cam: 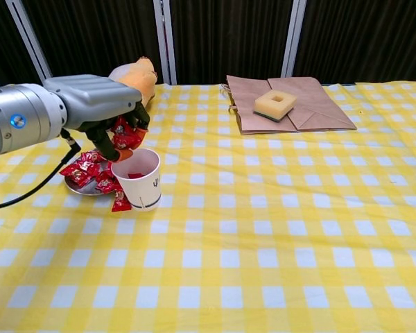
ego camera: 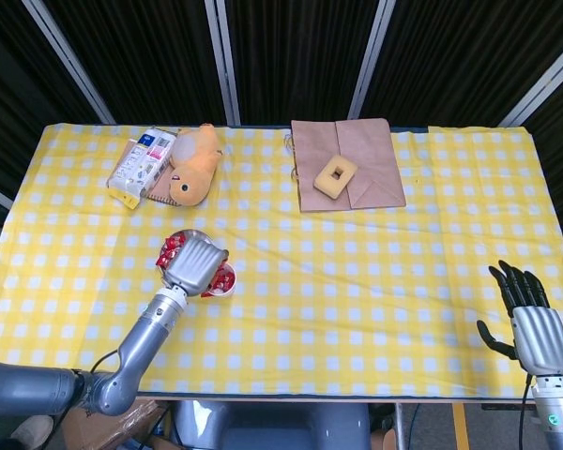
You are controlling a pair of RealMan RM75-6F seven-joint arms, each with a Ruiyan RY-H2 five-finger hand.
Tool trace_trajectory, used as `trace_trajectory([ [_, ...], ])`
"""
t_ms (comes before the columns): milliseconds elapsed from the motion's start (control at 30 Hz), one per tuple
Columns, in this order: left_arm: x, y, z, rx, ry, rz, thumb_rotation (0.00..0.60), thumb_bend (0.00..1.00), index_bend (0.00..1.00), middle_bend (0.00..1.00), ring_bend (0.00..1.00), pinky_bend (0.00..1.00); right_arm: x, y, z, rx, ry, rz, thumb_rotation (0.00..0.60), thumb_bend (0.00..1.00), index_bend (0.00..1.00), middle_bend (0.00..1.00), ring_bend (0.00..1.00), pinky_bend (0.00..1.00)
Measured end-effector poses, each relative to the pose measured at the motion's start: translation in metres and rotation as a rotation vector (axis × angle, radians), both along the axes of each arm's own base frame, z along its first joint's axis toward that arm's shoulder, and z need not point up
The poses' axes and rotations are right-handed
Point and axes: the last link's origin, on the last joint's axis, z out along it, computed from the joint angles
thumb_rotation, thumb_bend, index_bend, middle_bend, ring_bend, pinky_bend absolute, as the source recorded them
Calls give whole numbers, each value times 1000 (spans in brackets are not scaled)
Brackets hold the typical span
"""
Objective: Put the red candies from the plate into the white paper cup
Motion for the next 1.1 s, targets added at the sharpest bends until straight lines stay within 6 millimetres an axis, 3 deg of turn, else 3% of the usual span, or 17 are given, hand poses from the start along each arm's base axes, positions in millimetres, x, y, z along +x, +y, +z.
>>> trace_trajectory([
  [267, 2, -2, -7, -10, 18, 1, 600, 410, 488, 566, 836, 905, 0, 0, 0, 0, -3, 2, 600, 426, 0, 0, 0, 0],
  [833, 4, -1, -4, -8, -7, 8, 600, 351, 366, 336, 836, 905, 0, 0, 0, 0, -2, 3, 600, 425, 0, 0, 0, 0],
  [1100, 6, 0, -1, -2, -26, 5, 600, 335, 359, 319, 836, 905, 0, 0, 0, 1, -3, 4, 600, 426, 0, 0, 0, 0],
])
